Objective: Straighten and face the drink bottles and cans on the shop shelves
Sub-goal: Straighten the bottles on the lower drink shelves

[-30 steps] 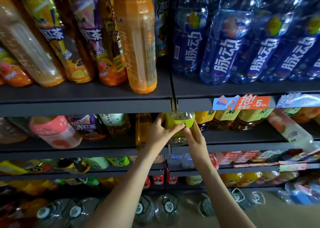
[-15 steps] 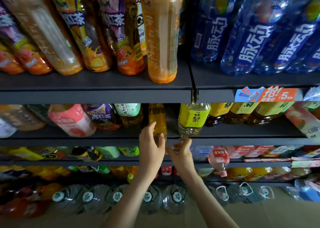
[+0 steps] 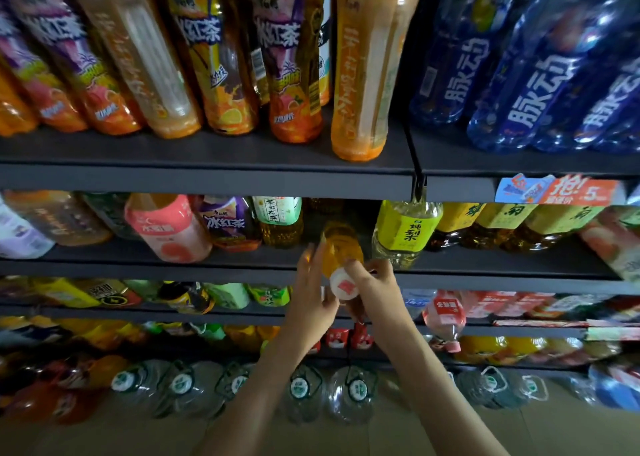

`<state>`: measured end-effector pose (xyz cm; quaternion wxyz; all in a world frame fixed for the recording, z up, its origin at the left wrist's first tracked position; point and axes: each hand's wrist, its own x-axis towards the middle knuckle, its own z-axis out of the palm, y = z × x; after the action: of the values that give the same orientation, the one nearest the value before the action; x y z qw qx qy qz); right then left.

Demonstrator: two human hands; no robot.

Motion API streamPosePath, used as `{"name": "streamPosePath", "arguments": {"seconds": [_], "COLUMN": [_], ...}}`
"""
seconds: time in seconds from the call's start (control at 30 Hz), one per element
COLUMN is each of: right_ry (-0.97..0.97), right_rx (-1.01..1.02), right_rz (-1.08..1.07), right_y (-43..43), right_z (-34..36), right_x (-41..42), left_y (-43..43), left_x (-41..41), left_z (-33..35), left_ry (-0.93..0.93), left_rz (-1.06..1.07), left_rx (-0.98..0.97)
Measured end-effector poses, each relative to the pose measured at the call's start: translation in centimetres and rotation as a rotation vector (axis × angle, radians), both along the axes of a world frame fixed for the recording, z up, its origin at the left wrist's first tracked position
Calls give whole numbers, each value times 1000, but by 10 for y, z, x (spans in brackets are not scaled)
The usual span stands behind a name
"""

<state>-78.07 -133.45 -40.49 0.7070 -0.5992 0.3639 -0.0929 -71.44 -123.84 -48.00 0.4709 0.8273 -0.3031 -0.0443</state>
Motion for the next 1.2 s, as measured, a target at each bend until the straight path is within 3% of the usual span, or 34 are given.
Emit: {"name": "streamPosePath", "arguments": {"seconds": [0.07, 0.2, 0.27, 0.4, 0.5, 0.6, 0.83, 0.97, 1.07, 1.2], "right_ry": [-20, -190, -228, -107, -63, -61, -17, -13, 42, 225], "right_rx": [-10, -4, -97, -426, -394, -460, -535, -570, -559, -485], "right_rz": [22, 6, -4, 126, 223, 170, 116, 159, 71, -135], "right_y": [-2, -9, -17, -28, -22, -16, -7, -4, -13, -48], "right_z": [12, 26, 19, -24, -38, -41, -42, -49, -64, -99], "right_x": [0, 12, 17, 25, 27, 37, 60, 28, -13, -71], "left_y": [-9, -22, -24, -24, -27, -27, -26, -26, -32, -52], "left_x": [8, 24, 31, 37, 37, 45, 58, 30, -10, -58], "left_z": [10, 42, 55, 56, 55, 57, 50, 31, 16, -7], "left_ry": [37, 302, 242, 39, 91, 159, 113, 162, 126, 128], "left_rz": [-11, 8, 58, 170, 167, 128, 169, 323, 417, 326], "left_rx": [-34, -283, -235, 34, -7, -56, 100, 14, -50, -28]}}
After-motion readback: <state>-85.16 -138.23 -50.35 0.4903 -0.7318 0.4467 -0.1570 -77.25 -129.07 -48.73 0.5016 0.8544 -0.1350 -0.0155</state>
